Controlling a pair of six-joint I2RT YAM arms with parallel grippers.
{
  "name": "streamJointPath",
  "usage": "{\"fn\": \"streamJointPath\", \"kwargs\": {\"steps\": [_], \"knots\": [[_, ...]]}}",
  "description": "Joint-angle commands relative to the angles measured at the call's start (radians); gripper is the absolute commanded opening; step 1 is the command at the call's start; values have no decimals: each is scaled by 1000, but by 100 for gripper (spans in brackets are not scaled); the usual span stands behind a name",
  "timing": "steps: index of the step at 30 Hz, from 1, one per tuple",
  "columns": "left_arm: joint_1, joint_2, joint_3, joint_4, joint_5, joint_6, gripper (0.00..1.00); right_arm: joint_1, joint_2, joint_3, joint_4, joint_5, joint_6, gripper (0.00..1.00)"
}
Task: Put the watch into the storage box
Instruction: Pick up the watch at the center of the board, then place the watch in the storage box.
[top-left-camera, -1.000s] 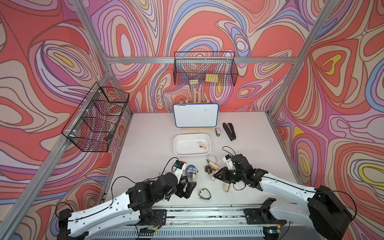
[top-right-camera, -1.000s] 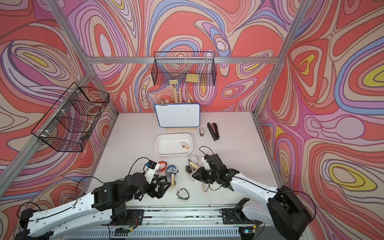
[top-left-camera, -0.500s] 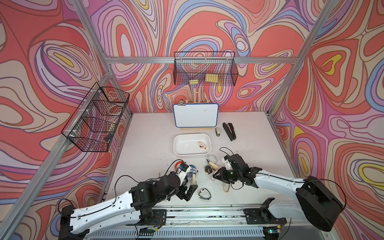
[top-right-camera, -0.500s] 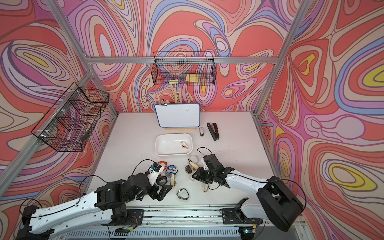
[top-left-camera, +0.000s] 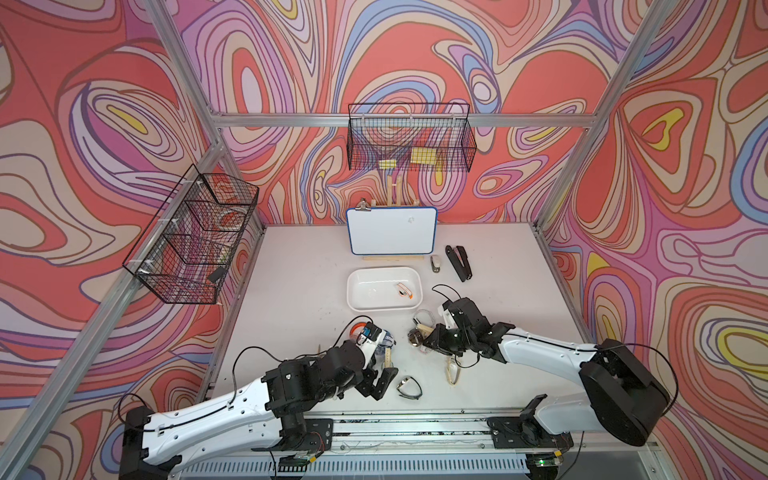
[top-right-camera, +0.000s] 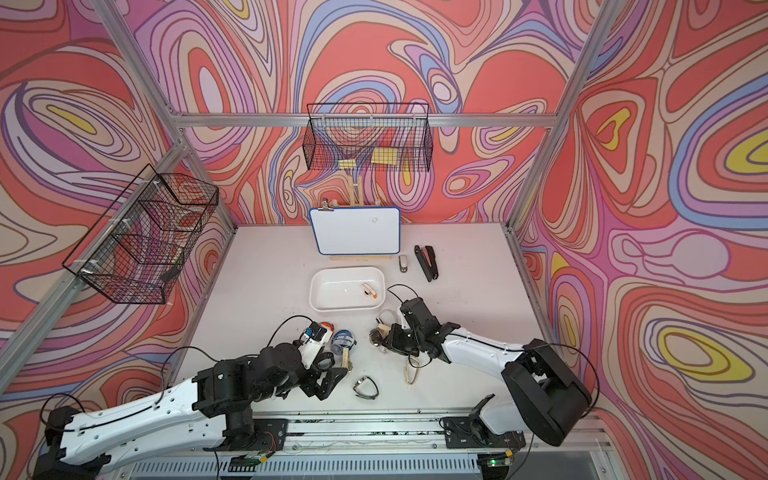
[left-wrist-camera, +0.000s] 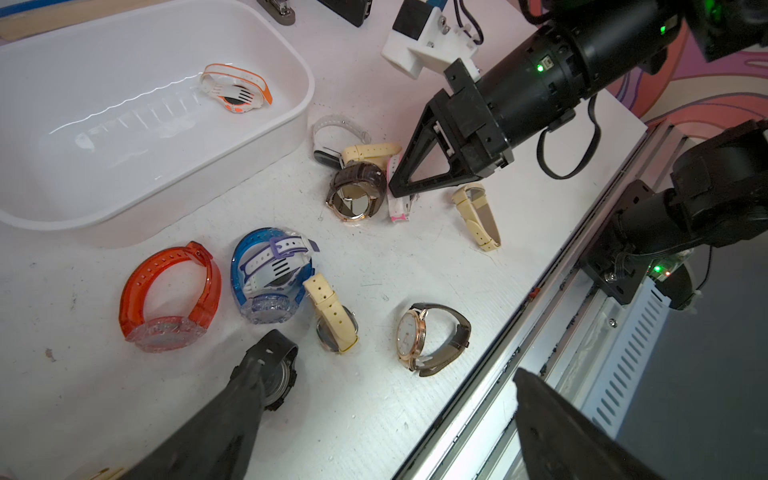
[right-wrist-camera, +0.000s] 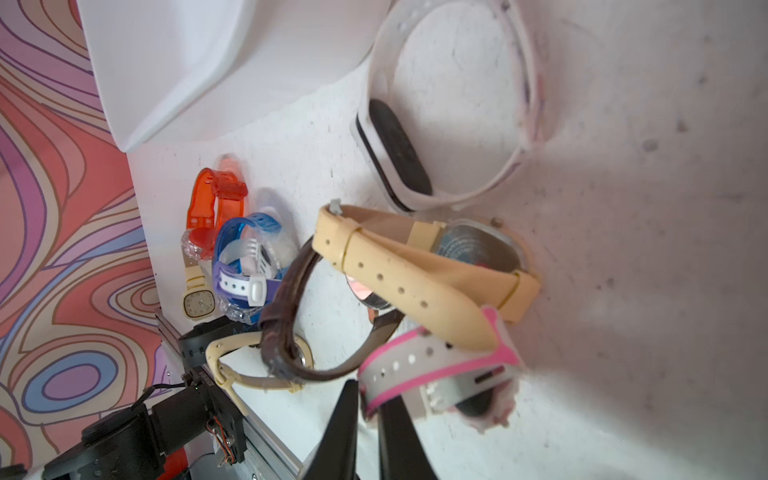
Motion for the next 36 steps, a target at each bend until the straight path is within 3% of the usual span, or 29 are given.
{"fn": "streamJointPath", "kwargs": {"steps": [1, 3, 15, 19, 24, 36], "knots": [[-5, 6, 43, -43, -19, 12, 99, -1, 23, 36, -66, 44, -20, 6], [-7, 9, 56, -57, -23, 12, 99, -1, 24, 54, -95, 50, -25, 0], [-5, -38, 92, -139, -65, -32, 99, -1, -61, 224, -446, 116, -111, 0], [-6, -62, 113, -192, -99, -60, 99, -1, -42, 366, -578, 129, -185, 0], [-6, -108, 132, -245, -149, -92, 99, -1, 108, 624, -690, 123, -302, 0], [-6, -128, 216, -382, -235, -119, 100, -1, 739, 1362, -923, 30, -519, 0]]}}
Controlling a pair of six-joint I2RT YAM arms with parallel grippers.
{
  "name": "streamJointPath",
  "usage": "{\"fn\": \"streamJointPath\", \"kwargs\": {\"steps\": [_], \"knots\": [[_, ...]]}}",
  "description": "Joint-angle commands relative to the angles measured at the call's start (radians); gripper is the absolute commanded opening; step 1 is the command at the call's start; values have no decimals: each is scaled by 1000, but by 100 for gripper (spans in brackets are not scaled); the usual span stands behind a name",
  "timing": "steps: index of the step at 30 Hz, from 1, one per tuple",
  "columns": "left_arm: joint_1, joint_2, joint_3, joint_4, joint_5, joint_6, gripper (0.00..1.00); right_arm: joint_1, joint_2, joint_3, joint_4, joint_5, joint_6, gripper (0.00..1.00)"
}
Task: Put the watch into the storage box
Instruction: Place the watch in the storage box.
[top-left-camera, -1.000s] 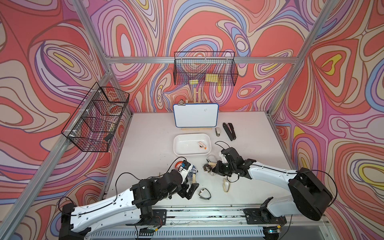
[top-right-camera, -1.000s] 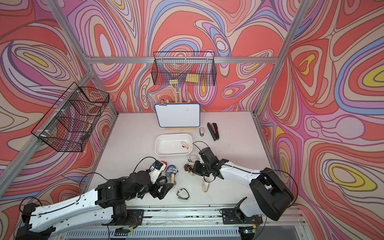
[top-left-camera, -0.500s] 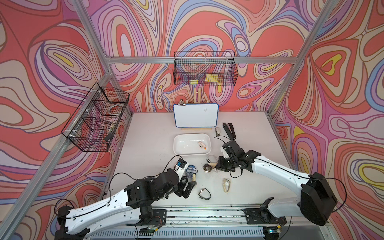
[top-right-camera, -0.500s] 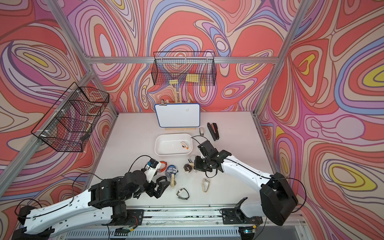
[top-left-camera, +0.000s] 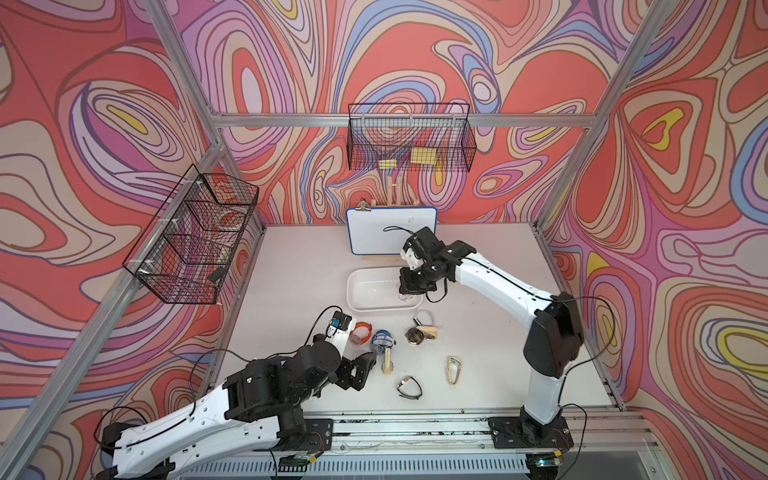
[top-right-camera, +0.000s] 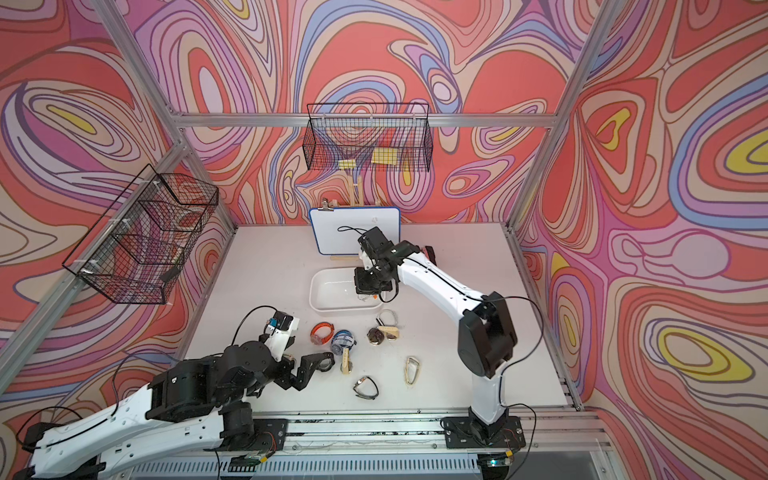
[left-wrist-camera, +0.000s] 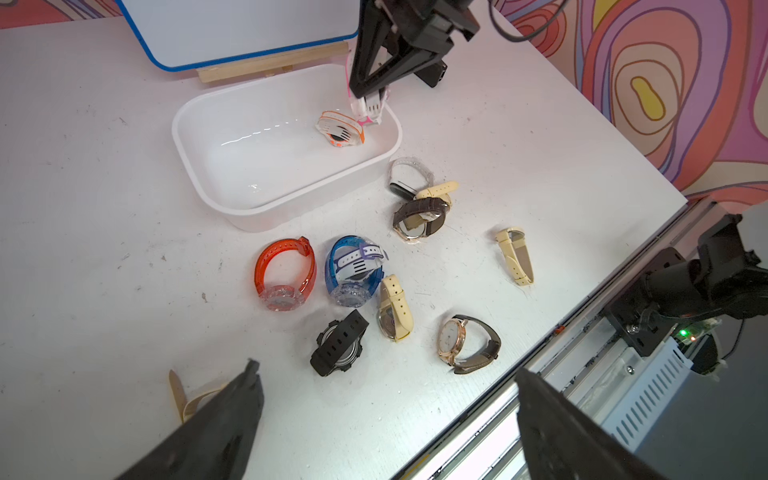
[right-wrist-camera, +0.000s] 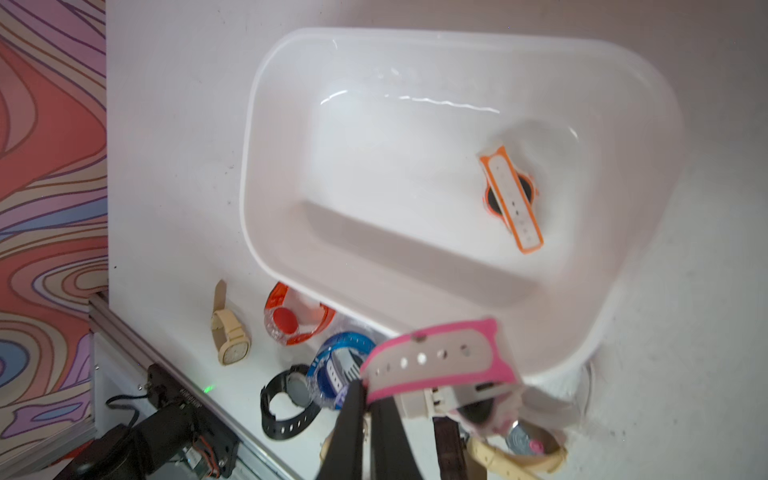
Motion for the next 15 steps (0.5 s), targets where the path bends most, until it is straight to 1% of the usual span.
{"fn": "streamJointPath", "kwargs": {"steps": [1, 5, 9, 15], "knots": [[-6, -3, 36, -70, -45, -20, 100, -1, 134, 152, -125, -32, -86, 0], [-6, -2, 49, -98, -63, -35, 100, -2, 281, 283, -186, -55, -111, 0], [-5, 6, 57, -118, -75, -49, 100, -1, 358, 317, -201, -63, -124, 0], [-5, 40, 77, -128, -85, -60, 100, -1, 437, 369, -246, -14, -136, 0]]}}
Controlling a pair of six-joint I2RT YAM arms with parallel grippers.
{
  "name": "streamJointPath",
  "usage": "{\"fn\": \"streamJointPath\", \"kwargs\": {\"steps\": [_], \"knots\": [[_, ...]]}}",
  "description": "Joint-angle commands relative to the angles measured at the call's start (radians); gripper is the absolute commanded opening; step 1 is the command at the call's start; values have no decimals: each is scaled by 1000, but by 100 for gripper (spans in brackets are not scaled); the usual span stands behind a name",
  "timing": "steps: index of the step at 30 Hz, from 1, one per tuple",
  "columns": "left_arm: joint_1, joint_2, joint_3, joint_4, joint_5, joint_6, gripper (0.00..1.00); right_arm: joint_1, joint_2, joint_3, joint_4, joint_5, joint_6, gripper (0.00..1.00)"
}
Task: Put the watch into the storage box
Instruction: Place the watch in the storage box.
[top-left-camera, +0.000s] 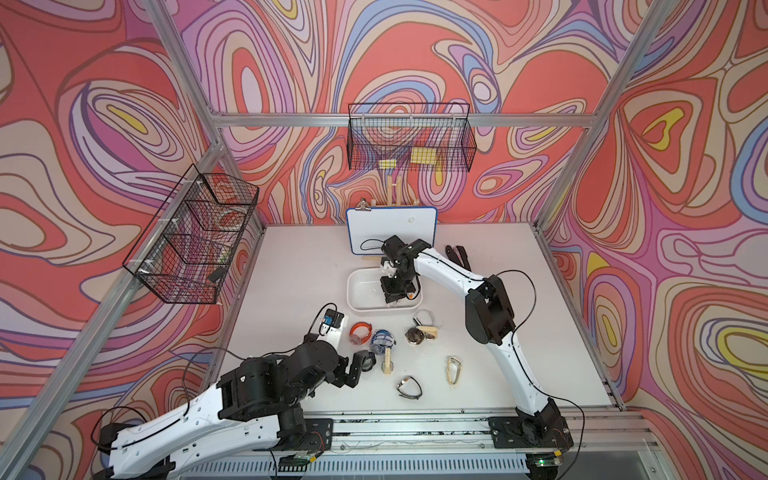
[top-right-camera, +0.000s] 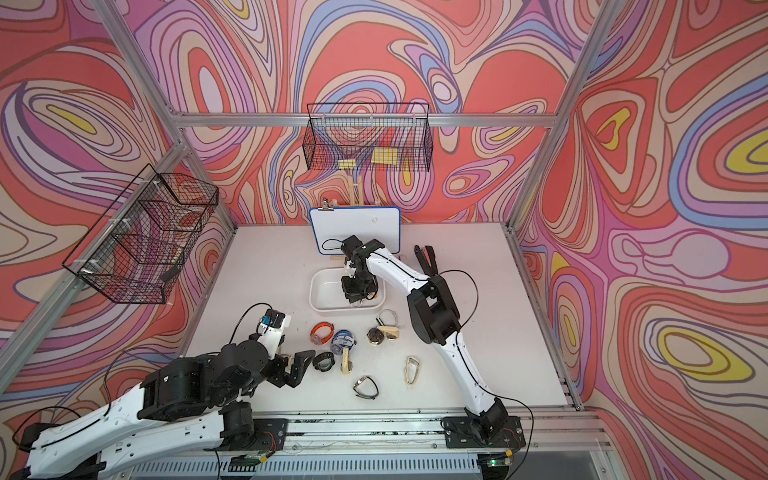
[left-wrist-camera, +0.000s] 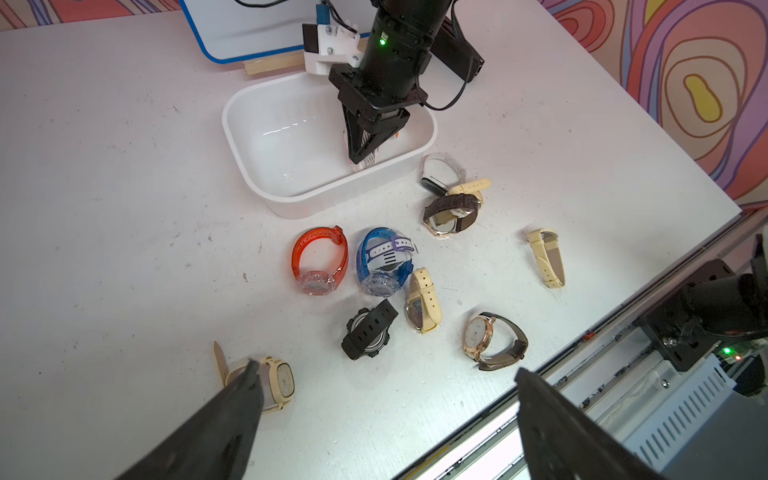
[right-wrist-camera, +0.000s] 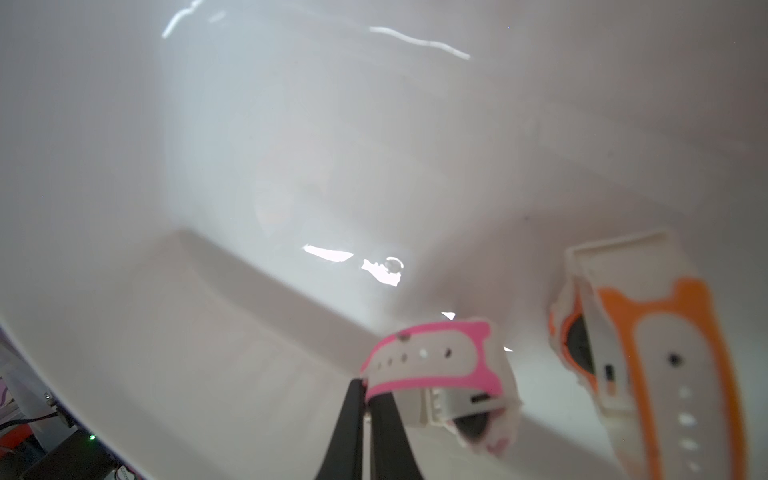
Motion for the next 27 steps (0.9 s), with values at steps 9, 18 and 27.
{"fn": "streamJointPath", "kwargs": {"steps": [9, 18, 27], "knots": [[-6, 44, 41, -69, -75, -96, 100, -2, -20, -15, 77, -42, -2, 35], [51, 57, 46, -164, -115, -227, 100, -4, -208, -108, 214, -142, 30, 48], [484, 143, -4, -167, 289, -256, 99, -34, -481, -307, 299, -140, 73, 67]]}}
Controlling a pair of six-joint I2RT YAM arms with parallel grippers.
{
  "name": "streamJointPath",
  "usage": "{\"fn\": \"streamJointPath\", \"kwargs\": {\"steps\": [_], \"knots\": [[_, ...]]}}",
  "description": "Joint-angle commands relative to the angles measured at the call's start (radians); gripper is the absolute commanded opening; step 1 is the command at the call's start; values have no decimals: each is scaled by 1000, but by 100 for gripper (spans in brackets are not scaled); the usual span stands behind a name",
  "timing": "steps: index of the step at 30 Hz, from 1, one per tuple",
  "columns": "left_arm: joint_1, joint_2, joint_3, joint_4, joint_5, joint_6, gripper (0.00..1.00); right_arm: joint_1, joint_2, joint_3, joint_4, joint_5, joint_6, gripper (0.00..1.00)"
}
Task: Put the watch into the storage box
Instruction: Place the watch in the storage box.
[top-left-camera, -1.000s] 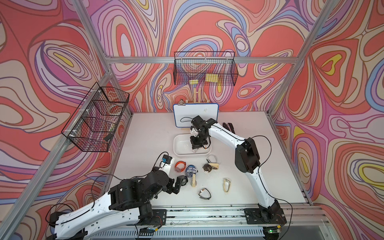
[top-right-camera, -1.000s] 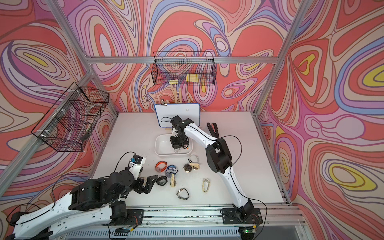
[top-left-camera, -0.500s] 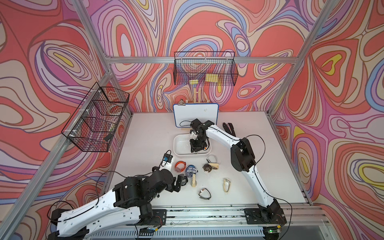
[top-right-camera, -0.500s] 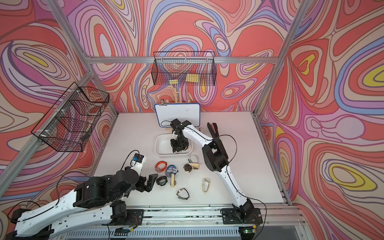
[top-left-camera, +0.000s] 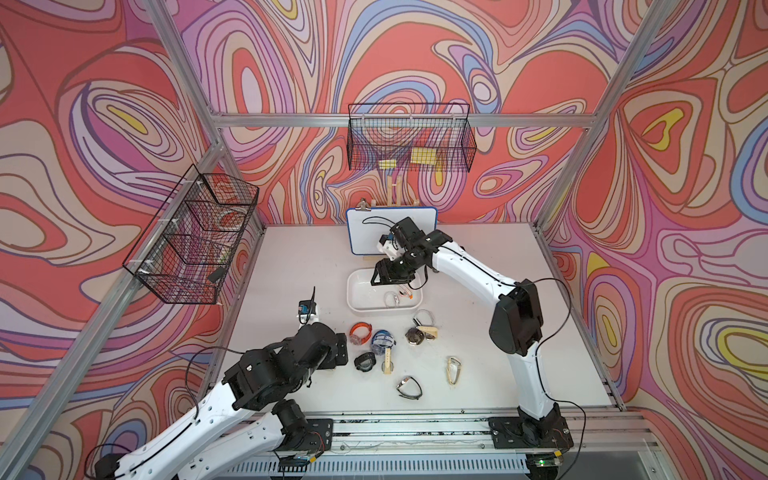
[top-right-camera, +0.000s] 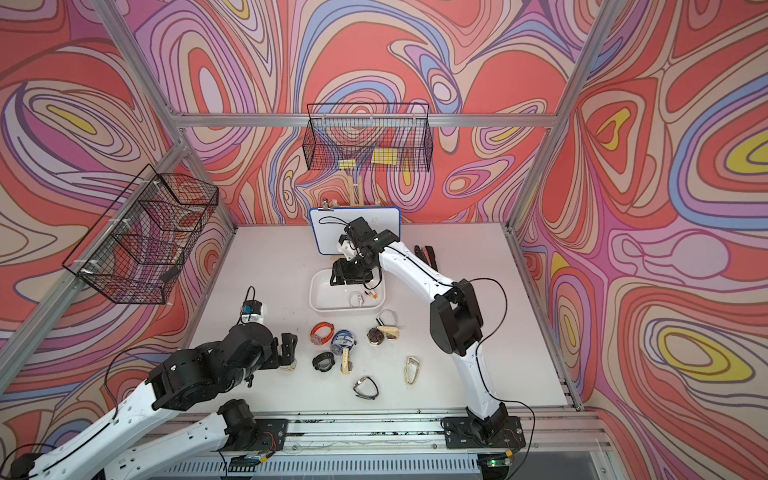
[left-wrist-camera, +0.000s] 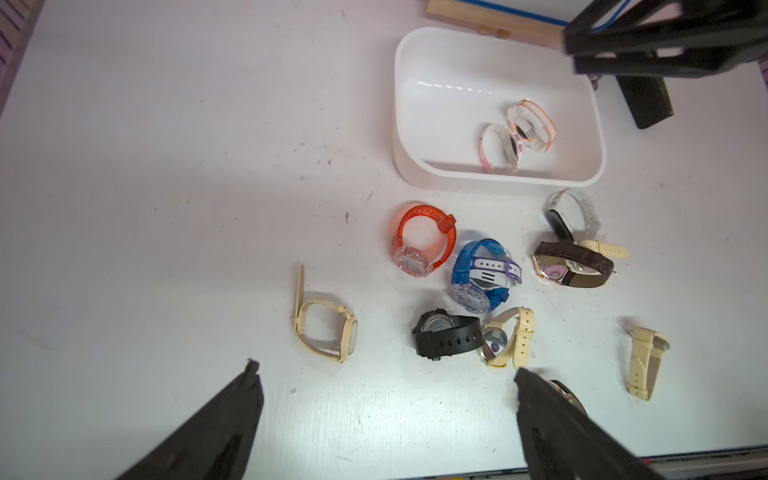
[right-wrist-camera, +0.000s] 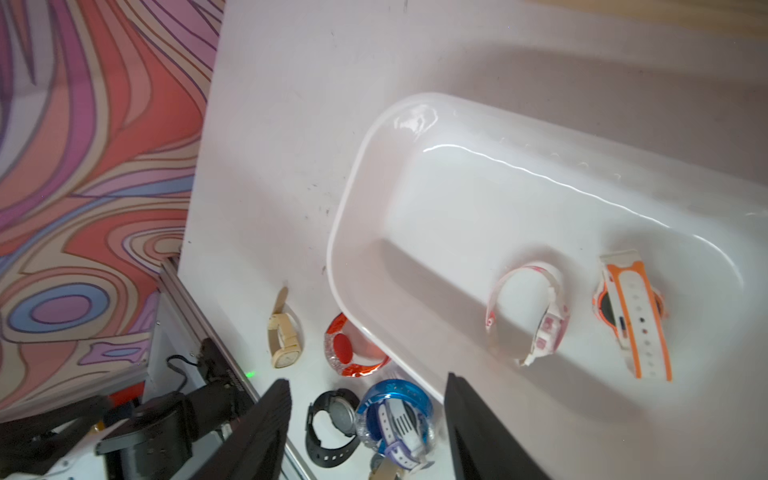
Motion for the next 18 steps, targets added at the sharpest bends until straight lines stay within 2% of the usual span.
{"fn": "streamJointPath", "kwargs": {"steps": [1, 6, 10, 12, 18], "knots": [[90, 88, -23, -34, 207, -27, 97, -23, -120, -110, 57, 6, 28, 70], [110, 186, -57, -19, 248, -47, 90, -26, -281, -275, 65, 33, 41, 75], [139, 239, -103, 38, 267, -42, 76, -26, -381, -394, 91, 32, 66, 76], [144, 264, -114, 47, 254, -34, 69, -27, -414, -443, 106, 28, 74, 76], [150, 324, -141, 97, 237, -9, 58, -27, -453, -522, 121, 24, 83, 76]]}}
